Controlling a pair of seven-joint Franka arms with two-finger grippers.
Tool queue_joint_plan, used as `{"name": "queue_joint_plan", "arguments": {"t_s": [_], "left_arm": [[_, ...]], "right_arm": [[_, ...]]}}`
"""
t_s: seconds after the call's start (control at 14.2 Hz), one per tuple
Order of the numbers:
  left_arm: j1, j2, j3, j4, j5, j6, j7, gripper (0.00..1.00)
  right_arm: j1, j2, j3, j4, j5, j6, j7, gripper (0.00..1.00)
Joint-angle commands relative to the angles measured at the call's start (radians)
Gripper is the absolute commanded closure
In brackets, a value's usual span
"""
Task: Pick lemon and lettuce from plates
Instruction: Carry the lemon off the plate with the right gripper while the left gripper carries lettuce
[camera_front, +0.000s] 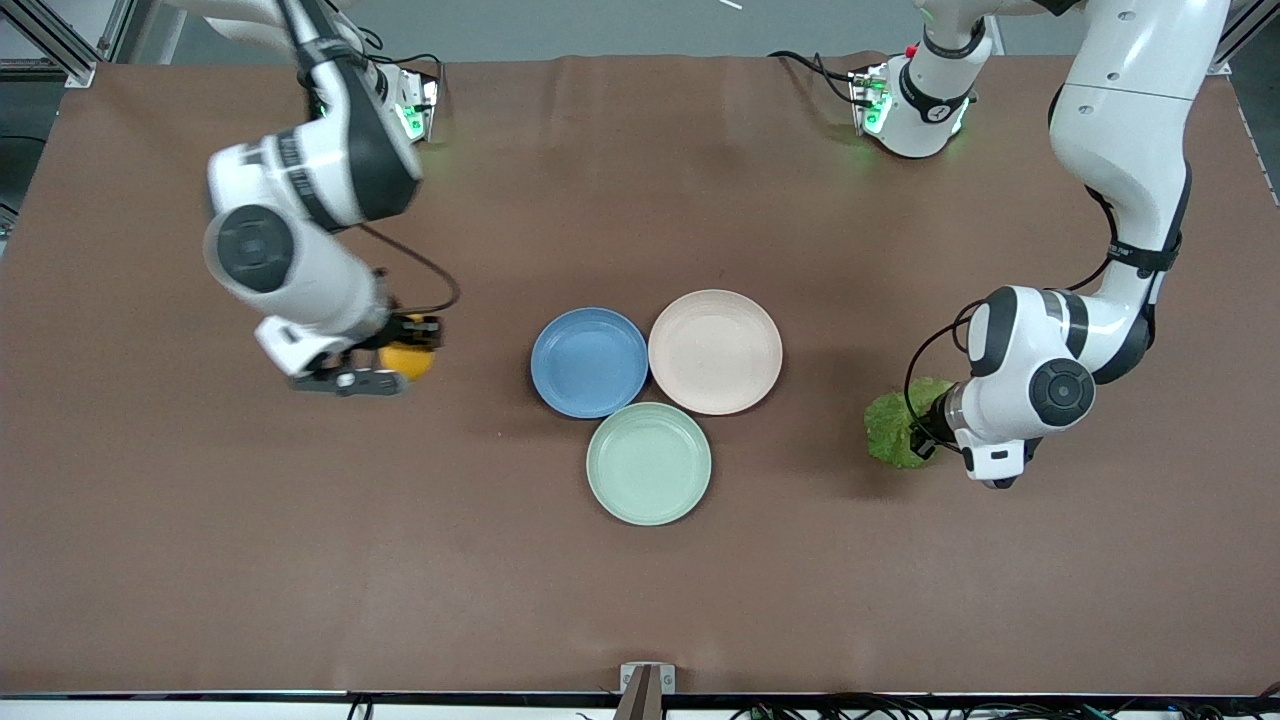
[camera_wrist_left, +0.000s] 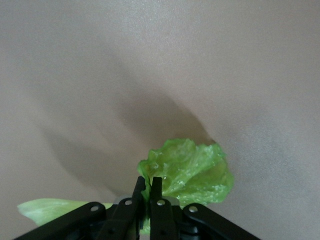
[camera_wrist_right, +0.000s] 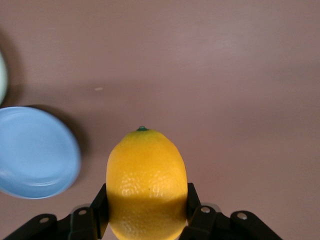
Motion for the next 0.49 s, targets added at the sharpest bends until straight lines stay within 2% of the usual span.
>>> {"name": "queue_joint_plan", "arguments": {"t_s": [0.0,0.07,0.14,0.28,0.42], "left_arm": [[0.008,0.01,-0.006,0.025,0.022,0.004,0.003,0.65],[0.008,0.015,-0.006,0.029,0.023,0.004,0.002,0.45],[0.007,0.015,-0.006,0.029,0.023,0.004,0.002,0.01],[0.007,0.009,-0.004,0.029,0.023,0.004,0.002,0.0],[0.007,-0.035,-0.006,0.029,0.023,-0.005,-0.006,0.0]], "right_arm": [[-0.166,0.005,0.022,-0.059,-0.045,0.057,-0.185,0.84],[-0.203,0.01,0.022,-0.091,-0.046,0.097,-0.231,0.83],[-0.243,0.013,0.022,-0.14,-0.048,0.155,-0.272,0.83],[-0.293,0.038,0.021,-0.217,-0.051,0.269,-0.323,0.83],[-0.352,0.09,0.021,-0.231,-0.092,0.338,-0.363,0.83]]}}
